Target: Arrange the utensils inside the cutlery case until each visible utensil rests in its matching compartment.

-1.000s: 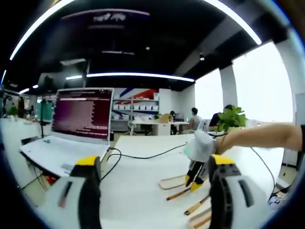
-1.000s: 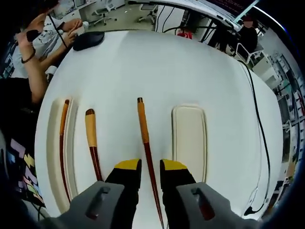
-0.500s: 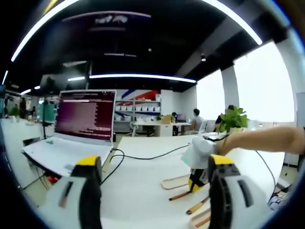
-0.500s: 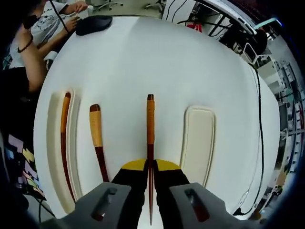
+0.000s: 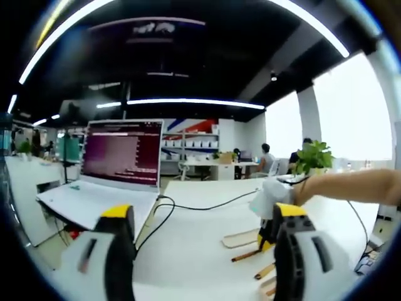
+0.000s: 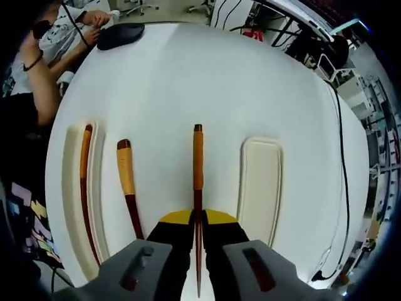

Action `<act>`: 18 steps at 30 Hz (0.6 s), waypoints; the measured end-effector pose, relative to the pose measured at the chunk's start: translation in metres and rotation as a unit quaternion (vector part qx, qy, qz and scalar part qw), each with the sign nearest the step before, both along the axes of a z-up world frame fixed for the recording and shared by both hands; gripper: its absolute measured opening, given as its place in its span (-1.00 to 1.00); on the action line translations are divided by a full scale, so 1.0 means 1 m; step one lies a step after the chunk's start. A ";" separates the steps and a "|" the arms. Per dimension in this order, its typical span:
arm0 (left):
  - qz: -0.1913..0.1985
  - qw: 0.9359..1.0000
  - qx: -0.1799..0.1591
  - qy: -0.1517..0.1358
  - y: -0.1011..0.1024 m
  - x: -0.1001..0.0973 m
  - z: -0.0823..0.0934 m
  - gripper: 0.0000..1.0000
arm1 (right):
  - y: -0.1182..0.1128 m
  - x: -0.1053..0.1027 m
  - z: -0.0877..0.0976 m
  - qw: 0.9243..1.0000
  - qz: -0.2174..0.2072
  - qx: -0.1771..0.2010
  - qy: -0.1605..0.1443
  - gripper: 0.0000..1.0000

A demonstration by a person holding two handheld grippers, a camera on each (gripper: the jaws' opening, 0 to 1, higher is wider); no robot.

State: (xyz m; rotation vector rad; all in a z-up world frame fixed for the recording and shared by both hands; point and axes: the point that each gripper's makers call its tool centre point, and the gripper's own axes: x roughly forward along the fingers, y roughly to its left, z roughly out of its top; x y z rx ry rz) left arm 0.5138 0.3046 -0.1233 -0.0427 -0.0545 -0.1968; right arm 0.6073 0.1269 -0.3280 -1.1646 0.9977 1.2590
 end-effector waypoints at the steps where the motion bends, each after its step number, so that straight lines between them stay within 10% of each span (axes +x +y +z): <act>1: 0.001 1.000 -0.002 0.001 0.001 0.000 0.000 0.93 | 0.000 0.001 0.000 1.000 -0.001 0.000 0.002 -0.93; 18: 0.004 1.000 -0.003 0.001 0.006 -0.002 -0.003 0.91 | 0.003 0.009 0.017 1.000 -0.018 -0.006 -0.009 -0.95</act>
